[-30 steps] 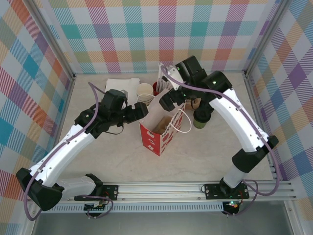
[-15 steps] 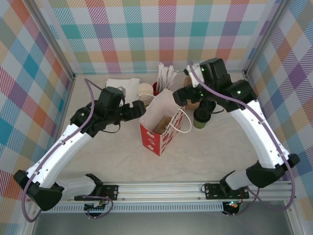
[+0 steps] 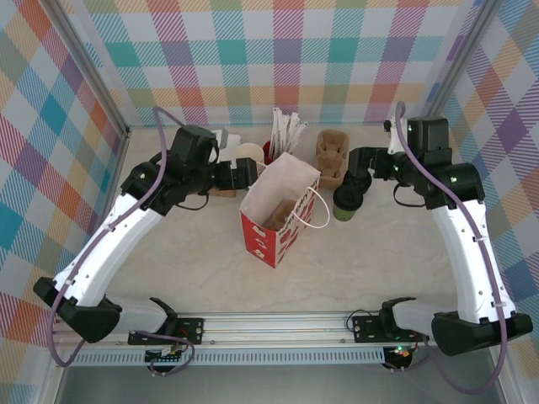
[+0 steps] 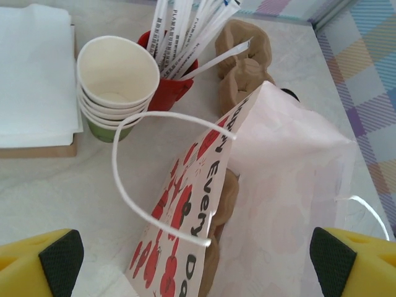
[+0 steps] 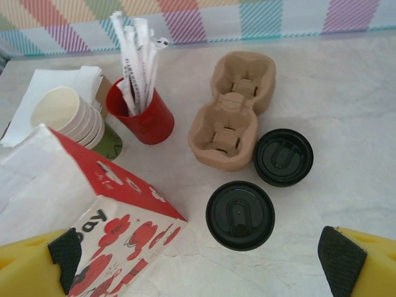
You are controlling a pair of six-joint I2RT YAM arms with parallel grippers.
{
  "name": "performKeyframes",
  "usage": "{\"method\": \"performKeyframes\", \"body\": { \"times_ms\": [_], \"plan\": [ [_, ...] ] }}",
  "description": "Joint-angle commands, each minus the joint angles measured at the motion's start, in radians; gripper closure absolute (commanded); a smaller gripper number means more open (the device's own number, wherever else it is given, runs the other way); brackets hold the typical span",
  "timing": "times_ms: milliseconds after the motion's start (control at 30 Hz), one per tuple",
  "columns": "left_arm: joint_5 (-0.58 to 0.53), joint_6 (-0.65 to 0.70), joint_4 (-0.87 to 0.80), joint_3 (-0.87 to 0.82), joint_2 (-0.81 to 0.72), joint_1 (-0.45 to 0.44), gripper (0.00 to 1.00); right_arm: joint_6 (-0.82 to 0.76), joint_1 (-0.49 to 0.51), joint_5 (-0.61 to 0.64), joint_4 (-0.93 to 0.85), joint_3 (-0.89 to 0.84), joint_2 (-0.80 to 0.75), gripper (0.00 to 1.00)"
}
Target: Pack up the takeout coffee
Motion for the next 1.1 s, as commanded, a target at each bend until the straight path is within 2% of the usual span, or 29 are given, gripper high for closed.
{"method": "performKeyframes", "body": {
  "times_ms": [0,333,500,767,967,1067],
  "plan": [
    [0.042,0.101,-0.030,0.077,0.062,0.009,0.04,0.056,-0.031,-0.039,0.051,-0.078,-0.040,0.00],
    [0.136,0.290,-0.165,0.412,0.375,0.009,0.08,0.052,-0.041,-0.011,0.063,-0.254,-0.123,0.00],
    [0.145,0.370,-0.255,0.586,0.541,0.009,0.15,0.045,-0.042,-0.002,0.066,-0.284,-0.133,0.00],
    [0.163,0.416,-0.334,0.735,0.701,0.009,0.27,0.051,-0.042,-0.003,0.073,-0.298,-0.134,0.00],
    [0.147,0.394,-0.320,0.737,0.718,0.009,0.47,0.065,-0.042,-0.008,0.078,-0.320,-0.142,0.00],
    [0.147,0.373,-0.319,0.737,0.715,0.009,0.61,0.065,-0.042,-0.007,0.083,-0.327,-0.145,0.00]
  ]
}}
